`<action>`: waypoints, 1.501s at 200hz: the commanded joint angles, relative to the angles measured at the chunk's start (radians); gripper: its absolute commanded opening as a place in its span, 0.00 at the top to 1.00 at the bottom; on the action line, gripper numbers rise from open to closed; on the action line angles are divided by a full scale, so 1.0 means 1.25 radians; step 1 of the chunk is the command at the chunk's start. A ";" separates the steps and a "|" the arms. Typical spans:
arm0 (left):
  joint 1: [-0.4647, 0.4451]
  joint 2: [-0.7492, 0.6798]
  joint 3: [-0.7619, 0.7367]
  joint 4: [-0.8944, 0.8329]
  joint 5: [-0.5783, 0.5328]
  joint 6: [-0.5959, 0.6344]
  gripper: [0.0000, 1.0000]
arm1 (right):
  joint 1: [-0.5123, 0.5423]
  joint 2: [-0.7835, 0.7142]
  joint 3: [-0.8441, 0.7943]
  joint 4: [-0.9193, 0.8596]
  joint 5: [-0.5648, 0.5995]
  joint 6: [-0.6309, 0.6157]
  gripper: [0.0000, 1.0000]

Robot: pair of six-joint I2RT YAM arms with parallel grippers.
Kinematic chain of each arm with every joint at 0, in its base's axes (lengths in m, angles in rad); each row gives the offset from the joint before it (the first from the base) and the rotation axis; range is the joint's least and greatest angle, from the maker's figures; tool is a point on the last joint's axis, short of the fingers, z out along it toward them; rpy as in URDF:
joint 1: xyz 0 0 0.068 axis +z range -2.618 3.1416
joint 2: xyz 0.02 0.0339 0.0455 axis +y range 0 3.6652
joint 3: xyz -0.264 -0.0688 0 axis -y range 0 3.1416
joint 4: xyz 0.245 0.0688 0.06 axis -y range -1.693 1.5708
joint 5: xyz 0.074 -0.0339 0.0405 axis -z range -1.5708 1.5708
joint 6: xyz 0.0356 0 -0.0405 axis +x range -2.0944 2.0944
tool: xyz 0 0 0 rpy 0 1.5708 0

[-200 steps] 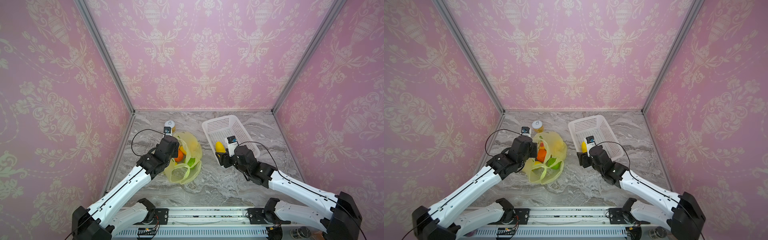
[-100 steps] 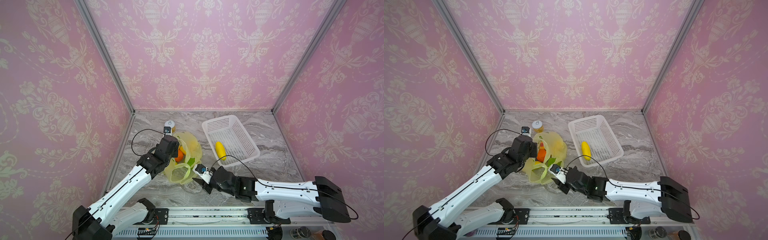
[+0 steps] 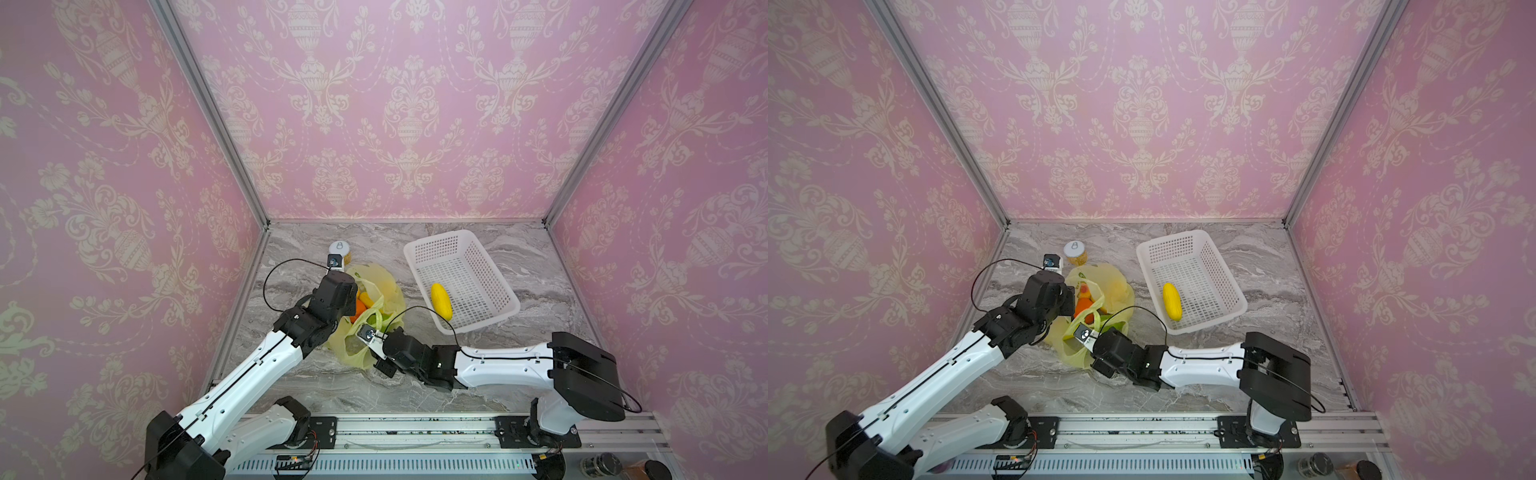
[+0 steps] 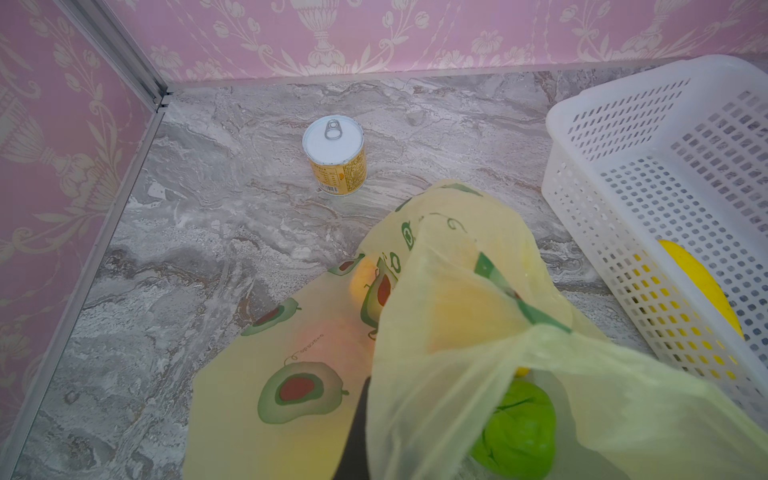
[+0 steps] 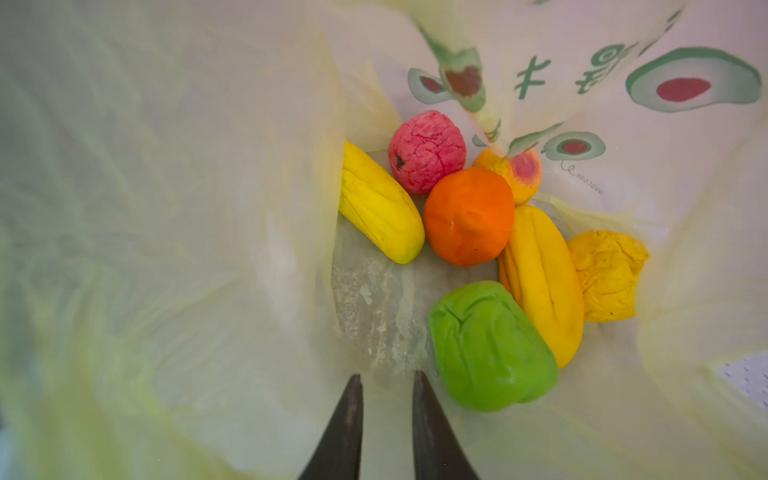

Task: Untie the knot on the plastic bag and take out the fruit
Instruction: 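Move the right gripper back over the bag mouth and descend inside, then grasp the green fruit in the bag with the right gripper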

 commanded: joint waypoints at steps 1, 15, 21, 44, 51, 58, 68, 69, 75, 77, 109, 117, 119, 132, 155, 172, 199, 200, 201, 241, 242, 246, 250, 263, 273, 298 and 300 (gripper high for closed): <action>0.009 0.001 -0.016 0.005 0.015 -0.005 1.00 | -0.016 0.031 0.039 0.003 0.041 0.015 0.77; 0.010 -0.004 -0.016 0.003 0.015 -0.005 0.99 | -0.028 0.055 0.049 -0.001 0.055 0.015 0.77; 0.010 -0.007 -0.017 0.005 0.020 -0.004 0.99 | -0.033 0.064 0.054 -0.002 0.056 0.016 0.77; 0.011 -0.012 -0.018 0.015 0.045 -0.003 1.00 | -0.050 0.094 0.079 -0.016 0.065 0.014 0.71; 0.011 -0.015 -0.019 0.018 0.051 -0.005 1.00 | -0.053 0.105 0.092 -0.027 0.071 0.012 0.68; 0.011 -0.018 -0.018 0.022 0.061 -0.006 1.00 | -0.054 0.116 0.106 -0.039 0.078 0.008 0.64; 0.011 -0.025 -0.023 0.032 0.076 -0.001 1.00 | -0.057 0.134 0.125 -0.057 0.092 0.003 0.58; 0.011 -0.026 -0.023 0.032 0.075 -0.001 1.00 | -0.057 0.135 0.127 -0.059 0.094 0.003 0.58; 0.011 -0.031 -0.026 0.034 0.070 -0.003 1.00 | -0.059 0.147 0.138 -0.071 0.101 0.002 0.54; 0.011 -0.032 -0.026 0.032 0.066 -0.002 1.00 | -0.059 0.150 0.142 -0.075 0.102 0.001 0.53; 0.011 -0.044 -0.026 0.030 0.063 -0.005 1.00 | -0.082 0.212 0.207 -0.135 0.108 0.001 0.29; 0.011 -0.044 -0.025 0.031 0.070 -0.005 1.00 | -0.087 0.229 0.228 -0.153 0.108 0.003 0.26; 0.011 -0.044 -0.025 0.030 0.071 -0.005 1.00 | -0.088 0.233 0.232 -0.158 0.109 0.003 0.26; 0.011 -0.046 -0.023 0.027 0.069 -0.006 1.00 | -0.094 0.260 0.255 -0.186 0.118 0.007 0.24; 0.011 -0.052 -0.026 0.029 0.063 -0.007 1.00 | -0.101 0.296 0.285 -0.223 0.141 0.016 0.21; 0.012 -0.049 -0.025 0.026 0.053 -0.007 1.00 | -0.108 0.314 0.294 -0.234 0.145 0.022 0.19; 0.011 -0.046 -0.022 0.022 0.059 -0.009 1.00 | -0.121 0.340 0.318 -0.258 0.176 0.040 0.17; 0.011 -0.046 -0.022 0.023 0.059 -0.009 1.00 | -0.121 0.341 0.319 -0.260 0.178 0.040 0.17; 0.011 -0.046 -0.022 0.023 0.059 -0.009 1.00 | -0.121 0.341 0.320 -0.262 0.180 0.041 0.17; 0.012 -0.051 -0.023 0.021 0.040 -0.008 1.00 | -0.122 0.347 0.321 -0.291 0.238 0.059 0.15; 0.012 -0.050 -0.023 0.020 0.040 -0.008 1.00 | -0.123 0.346 0.319 -0.291 0.237 0.060 0.16; 0.012 -0.049 -0.022 0.019 0.039 -0.008 1.00 | -0.122 0.343 0.315 -0.287 0.234 0.061 0.17; 0.012 -0.049 -0.022 0.019 0.039 -0.009 1.00 | -0.122 0.340 0.310 -0.284 0.230 0.063 0.18; 0.012 -0.047 -0.021 0.019 0.046 -0.010 1.00 | -0.122 0.334 0.303 -0.278 0.223 0.066 0.25; 0.012 -0.046 -0.020 0.018 0.048 -0.011 1.00 | -0.122 0.329 0.301 -0.280 0.210 0.068 0.32; 0.012 -0.053 -0.020 0.014 0.038 -0.012 1.00 | -0.119 0.286 0.291 -0.284 0.163 0.074 0.46; 0.012 -0.053 -0.021 0.014 0.037 -0.013 1.00 | -0.118 0.281 0.288 -0.282 0.160 0.074 0.46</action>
